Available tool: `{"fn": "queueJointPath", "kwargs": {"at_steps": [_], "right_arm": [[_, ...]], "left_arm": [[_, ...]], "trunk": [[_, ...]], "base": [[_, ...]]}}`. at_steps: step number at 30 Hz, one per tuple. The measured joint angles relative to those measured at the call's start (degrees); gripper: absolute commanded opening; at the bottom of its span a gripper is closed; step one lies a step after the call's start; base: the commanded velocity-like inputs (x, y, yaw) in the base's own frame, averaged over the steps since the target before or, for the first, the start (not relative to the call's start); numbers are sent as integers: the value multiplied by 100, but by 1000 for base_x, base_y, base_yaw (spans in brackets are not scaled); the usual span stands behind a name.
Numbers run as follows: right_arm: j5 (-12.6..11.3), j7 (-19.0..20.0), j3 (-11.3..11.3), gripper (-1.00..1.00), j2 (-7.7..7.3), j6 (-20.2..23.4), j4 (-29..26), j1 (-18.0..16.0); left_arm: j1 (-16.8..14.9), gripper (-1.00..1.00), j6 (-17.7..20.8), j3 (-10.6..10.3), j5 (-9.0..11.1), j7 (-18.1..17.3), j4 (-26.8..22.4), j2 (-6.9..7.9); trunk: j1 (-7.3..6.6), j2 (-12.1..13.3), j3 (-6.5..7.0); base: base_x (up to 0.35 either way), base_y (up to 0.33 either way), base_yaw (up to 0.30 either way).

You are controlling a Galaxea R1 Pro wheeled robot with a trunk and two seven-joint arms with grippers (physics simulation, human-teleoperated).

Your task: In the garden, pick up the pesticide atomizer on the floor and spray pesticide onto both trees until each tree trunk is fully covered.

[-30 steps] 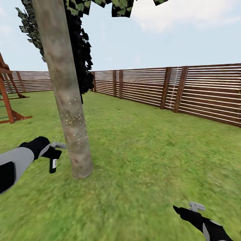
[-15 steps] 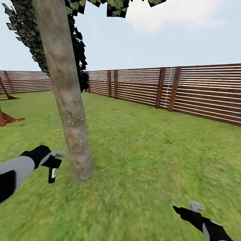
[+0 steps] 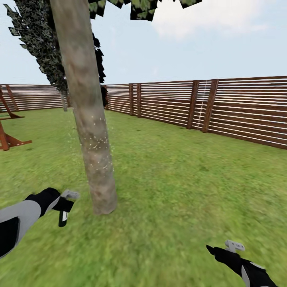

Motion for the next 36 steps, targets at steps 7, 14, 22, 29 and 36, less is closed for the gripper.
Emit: {"fn": "queueJointPath", "kwargs": {"at_steps": [7, 14, 22, 29, 36], "right_arm": [[0, -2, 0, 100, -10, -2, -1, 0], [0, -1, 0, 100, -19, 1, -2, 0], [0, -2, 0, 100, -19, 1, 0, 0], [0, -6, 0, 100, -19, 1, 0, 0], [-1, -6, 0, 100, -19, 1, 0, 1]], "left_arm": [[242, -100, -744, 17, 715, 13, -2, -24], [253, -100, -771, 13, 752, 13, -11, -34], [253, -100, -771, 18, 749, 13, -20, -43], [253, -100, -770, 26, 749, 13, -21, -83], [255, -100, -771, 17, 746, 13, -20, -122]], "trunk": [[0, 0, 0], [0, 0, 0], [0, 0, 0], [0, 0, 0], [0, 0, 0]], "base": [[-28, 314, 0], [-146, 289, -134], [-218, 256, -264], [-220, 246, -265], [-230, 237, -265]]}}
